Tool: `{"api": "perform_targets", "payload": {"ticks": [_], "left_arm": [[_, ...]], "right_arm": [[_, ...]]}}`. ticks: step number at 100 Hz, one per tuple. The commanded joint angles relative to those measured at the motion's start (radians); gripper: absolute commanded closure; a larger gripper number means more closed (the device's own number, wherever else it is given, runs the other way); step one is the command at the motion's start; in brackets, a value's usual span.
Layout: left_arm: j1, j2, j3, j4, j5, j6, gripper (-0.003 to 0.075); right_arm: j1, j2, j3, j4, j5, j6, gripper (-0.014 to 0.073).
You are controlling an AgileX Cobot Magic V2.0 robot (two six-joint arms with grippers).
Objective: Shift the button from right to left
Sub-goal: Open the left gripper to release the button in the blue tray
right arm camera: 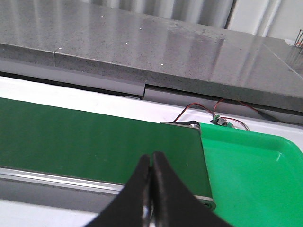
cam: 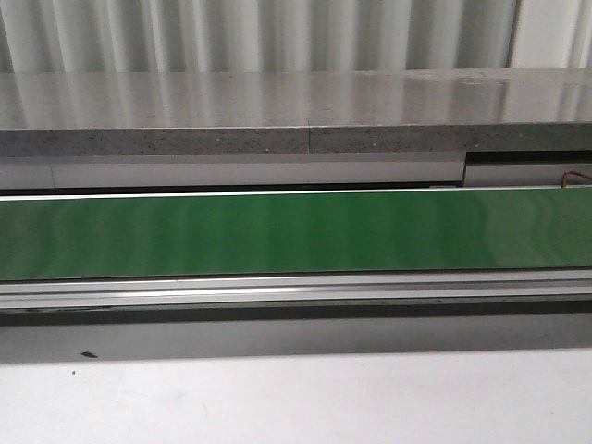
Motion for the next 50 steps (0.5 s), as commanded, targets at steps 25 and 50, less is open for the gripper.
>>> {"api": "perform_targets", "payload": {"ticks": [25,50], "left_arm": [[-0.212,-0.186,0.026,-0.043,-0.168,-0.071,0.0741],[-0.359,-0.316,0.130,-0.047,-0.299,-0.075,0.0741]], "right_arm": [[-0.001,0.009,-0.023,0.001,-0.085,-0.005,0.0660],[-0.001,0.009,-0.023,0.001,-0.085,-0.005,0.0660]]}}
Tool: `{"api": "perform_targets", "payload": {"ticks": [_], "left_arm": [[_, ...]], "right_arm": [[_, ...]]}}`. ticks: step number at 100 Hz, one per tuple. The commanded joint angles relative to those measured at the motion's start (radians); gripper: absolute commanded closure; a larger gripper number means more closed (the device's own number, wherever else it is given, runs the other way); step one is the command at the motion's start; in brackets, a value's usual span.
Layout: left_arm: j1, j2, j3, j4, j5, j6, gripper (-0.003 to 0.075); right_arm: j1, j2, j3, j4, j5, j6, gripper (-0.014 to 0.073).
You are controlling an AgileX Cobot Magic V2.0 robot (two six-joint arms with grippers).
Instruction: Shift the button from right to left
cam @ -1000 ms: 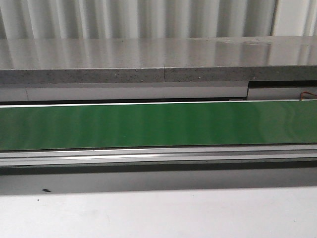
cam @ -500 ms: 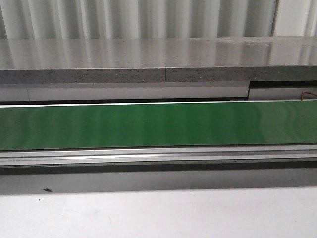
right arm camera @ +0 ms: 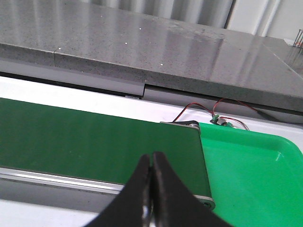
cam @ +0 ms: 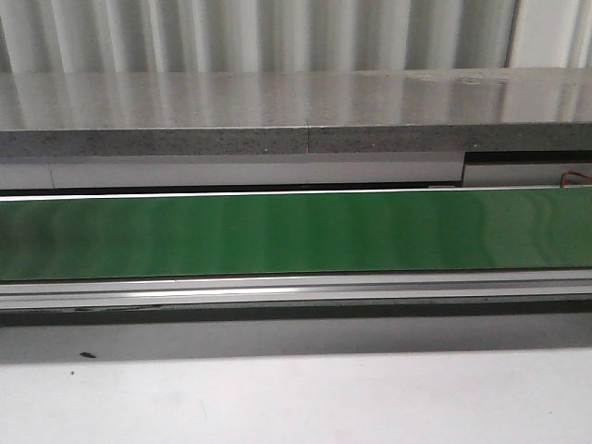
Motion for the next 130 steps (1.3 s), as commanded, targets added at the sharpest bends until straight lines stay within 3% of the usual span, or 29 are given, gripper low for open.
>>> {"api": "perform_targets", "payload": {"ticks": [1,47,88,130], "left_arm": [[-0.045,-0.086,0.012,-0.026,-0.100,-0.011,0.0741],[-0.210,-0.411,0.367,-0.090,-0.376,-0.011,0.0741],[-0.219,-0.745,0.645,-0.095,-0.543,-0.009,0.0741],[-0.219,-0.987,0.861,-0.072,-0.545,-0.009,0.0741]], "right_arm": [[-0.001,0.009,-0.023,0.001,-0.085,-0.005,0.0660],[-0.001,0.009,-0.023,0.001,-0.085,-0.005,0.0660],[-0.001,0.009,-0.023,0.001,-0.085,-0.005,0.0660],[-0.001,0.009,-0.023,0.001,-0.085,-0.005,0.0660]]}}
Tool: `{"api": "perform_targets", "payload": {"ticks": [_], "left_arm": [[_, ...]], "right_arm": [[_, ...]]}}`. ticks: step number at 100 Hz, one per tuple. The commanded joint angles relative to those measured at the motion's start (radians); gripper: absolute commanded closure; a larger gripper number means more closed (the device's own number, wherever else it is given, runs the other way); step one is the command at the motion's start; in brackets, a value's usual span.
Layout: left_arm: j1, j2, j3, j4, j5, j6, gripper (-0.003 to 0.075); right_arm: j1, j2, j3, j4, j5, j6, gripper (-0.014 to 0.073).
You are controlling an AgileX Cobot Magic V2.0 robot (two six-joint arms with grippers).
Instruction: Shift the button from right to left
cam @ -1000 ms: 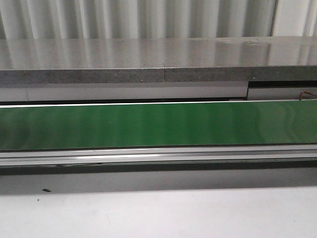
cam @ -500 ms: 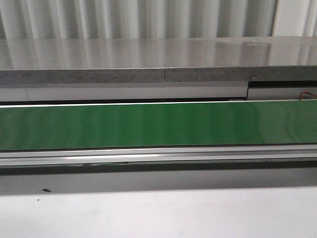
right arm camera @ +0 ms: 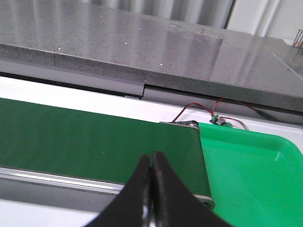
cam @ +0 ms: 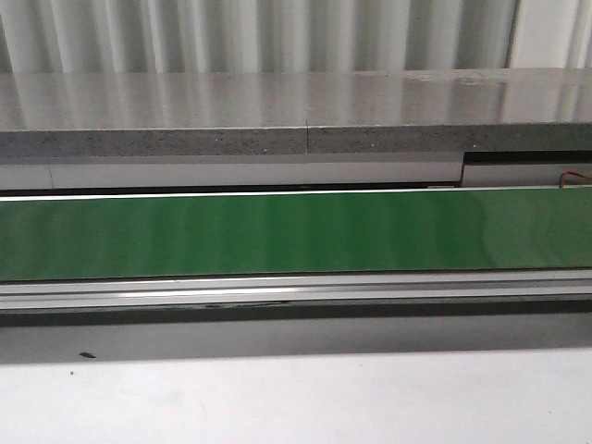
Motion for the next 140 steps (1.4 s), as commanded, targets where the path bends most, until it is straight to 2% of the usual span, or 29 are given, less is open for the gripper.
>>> {"api": "perform_targets", "payload": {"ticks": [1,29,38,46,63,69,84,121,127,140], "left_arm": [[-0.009,-0.032,0.006,-0.007,-0.072,-0.007,0.0741],[-0.009,-0.142,0.073,-0.007,-0.072,-0.007,0.0741],[-0.009,-0.156,0.105,-0.005,-0.108,-0.007,0.0741],[0.001,-0.181,0.142,0.079,-0.153,-0.020,0.0741],[0.042,-0.265,0.245,0.189,-0.247,-0.213,0.0741],[0.063,-0.291,0.286,0.255,-0.277,-0.217,0.0741],[0.133,-0.365,0.369,0.255,-0.348,-0.217,0.0741],[0.204,-0.524,0.598,0.234,-0.399,-0.217,0.0741],[0.208,-0.568,0.592,0.228,-0.301,-0.217,0.0741],[0.210,-0.573,0.596,0.226,-0.301,-0.217,0.0741]], "right_arm": [[-0.001,0.009,-0.023,0.001,-0.085,-0.005,0.0660],[-0.001,0.009,-0.023,0.001,-0.085,-0.005,0.0660],[-0.001,0.009,-0.023,0.001,-0.085,-0.005,0.0660],[-0.001,0.009,-0.023,0.001,-0.085,-0.005,0.0660],[-0.001,0.009,-0.023,0.001,-0.085,-0.005,0.0660],[-0.001,0.009,-0.023,0.001,-0.085,-0.005,0.0660],[-0.001,0.009,-0.023,0.001,-0.085,-0.005,0.0660],[-0.001,0.009,-0.023,0.001,-0.085,-0.005,0.0660],[-0.001,0.009,-0.023,0.001,-0.085,-0.005,0.0660],[-0.001,0.009,-0.023,0.001,-0.084,-0.005,0.0660]]}}
